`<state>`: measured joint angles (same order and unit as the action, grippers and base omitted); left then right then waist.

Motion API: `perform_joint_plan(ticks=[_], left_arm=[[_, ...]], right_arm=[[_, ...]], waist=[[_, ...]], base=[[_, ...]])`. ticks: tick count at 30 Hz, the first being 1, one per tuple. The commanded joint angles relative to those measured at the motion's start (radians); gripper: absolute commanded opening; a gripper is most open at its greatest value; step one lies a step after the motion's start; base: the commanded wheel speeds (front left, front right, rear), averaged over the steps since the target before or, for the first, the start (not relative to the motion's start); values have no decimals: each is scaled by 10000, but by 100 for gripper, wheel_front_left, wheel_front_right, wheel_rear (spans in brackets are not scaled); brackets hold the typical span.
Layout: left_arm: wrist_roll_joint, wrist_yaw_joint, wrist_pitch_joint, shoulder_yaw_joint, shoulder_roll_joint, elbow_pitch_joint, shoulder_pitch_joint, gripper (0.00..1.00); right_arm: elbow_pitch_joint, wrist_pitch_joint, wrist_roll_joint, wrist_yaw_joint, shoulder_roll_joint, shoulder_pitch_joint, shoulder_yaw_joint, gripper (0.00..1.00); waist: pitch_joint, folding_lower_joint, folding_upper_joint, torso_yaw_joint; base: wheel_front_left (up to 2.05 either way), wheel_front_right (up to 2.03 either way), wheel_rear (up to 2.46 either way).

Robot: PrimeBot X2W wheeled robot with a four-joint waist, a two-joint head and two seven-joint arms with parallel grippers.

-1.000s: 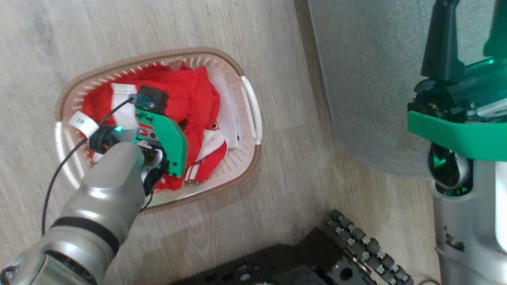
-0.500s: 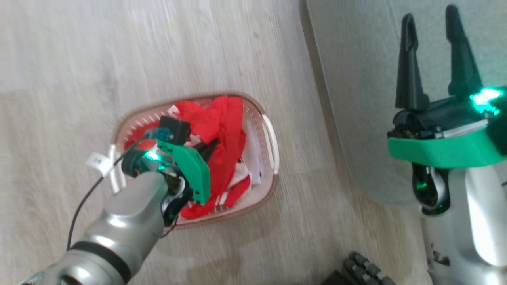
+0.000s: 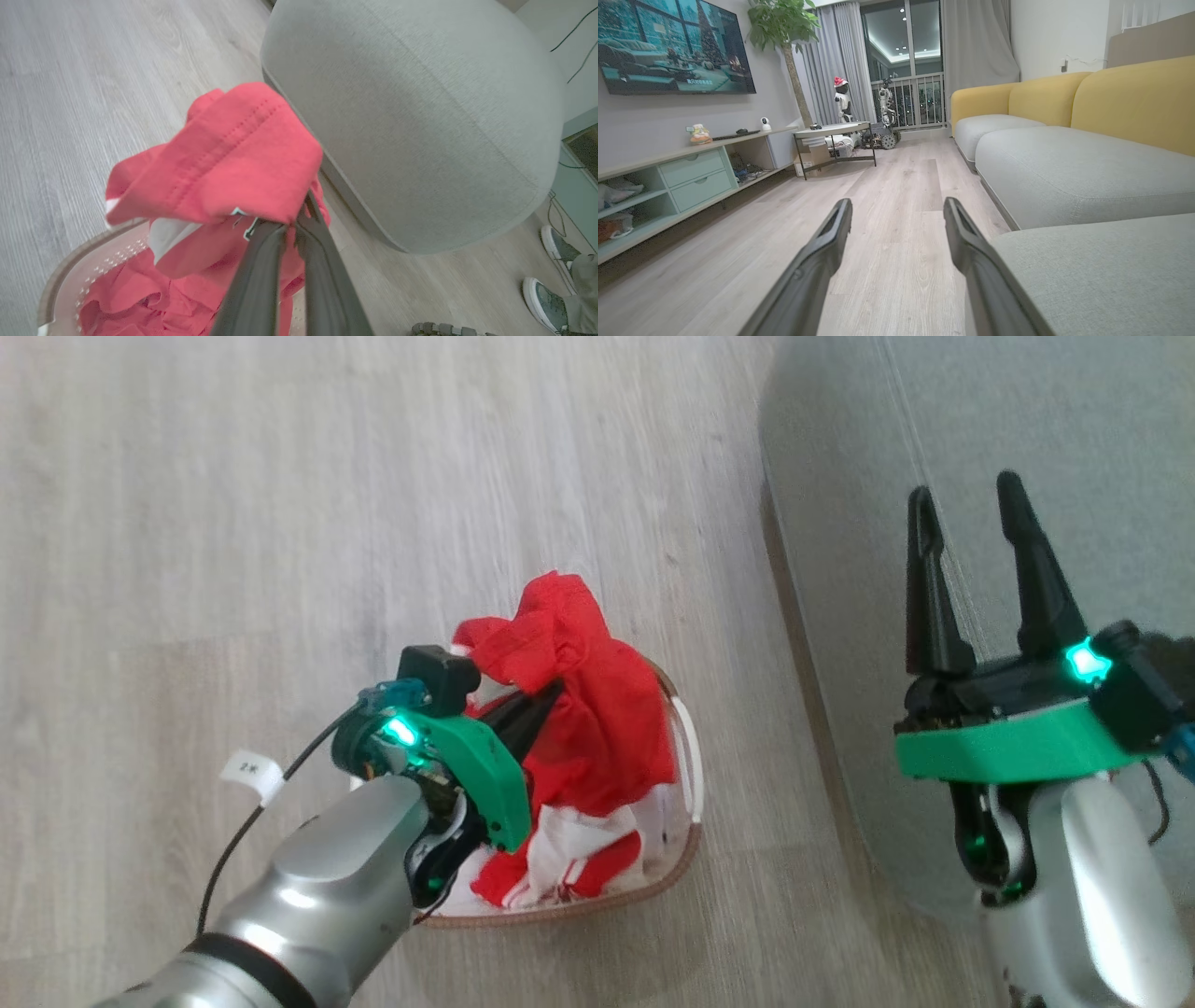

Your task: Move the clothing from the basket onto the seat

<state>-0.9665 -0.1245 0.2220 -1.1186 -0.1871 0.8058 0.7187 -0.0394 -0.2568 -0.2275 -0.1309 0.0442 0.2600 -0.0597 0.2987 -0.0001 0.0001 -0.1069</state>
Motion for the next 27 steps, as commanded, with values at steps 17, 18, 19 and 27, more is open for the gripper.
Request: perform_joint_plan(ticks=[17,18,19,27], left_arm=[[857,1292,169,711,-1137,-3846,688,0],[966,1447,69,702,-1257,-4082,784,0],[975,1565,-19,742,-1332,-4322,842,0],[948,2152,-560,1125,-1643,-5922,1481,0]], right_arm=[[389,-46,-363,2,60,-1461,-480,100],[423,-46,-372,2,62,-1516,-518,100],[460,-47,-384,2,62,-1571,-543,100],[570,-47,-581,2,62,-1920,-851,100]], waist=[[-2214,1,-1,1130],[-2272,1,-1,1175],[-2332,1,-1,1218],[-2683,1,-1,1473]], base=[[0,0,0],[0,0,0],[0,0,0],[0,0,0]])
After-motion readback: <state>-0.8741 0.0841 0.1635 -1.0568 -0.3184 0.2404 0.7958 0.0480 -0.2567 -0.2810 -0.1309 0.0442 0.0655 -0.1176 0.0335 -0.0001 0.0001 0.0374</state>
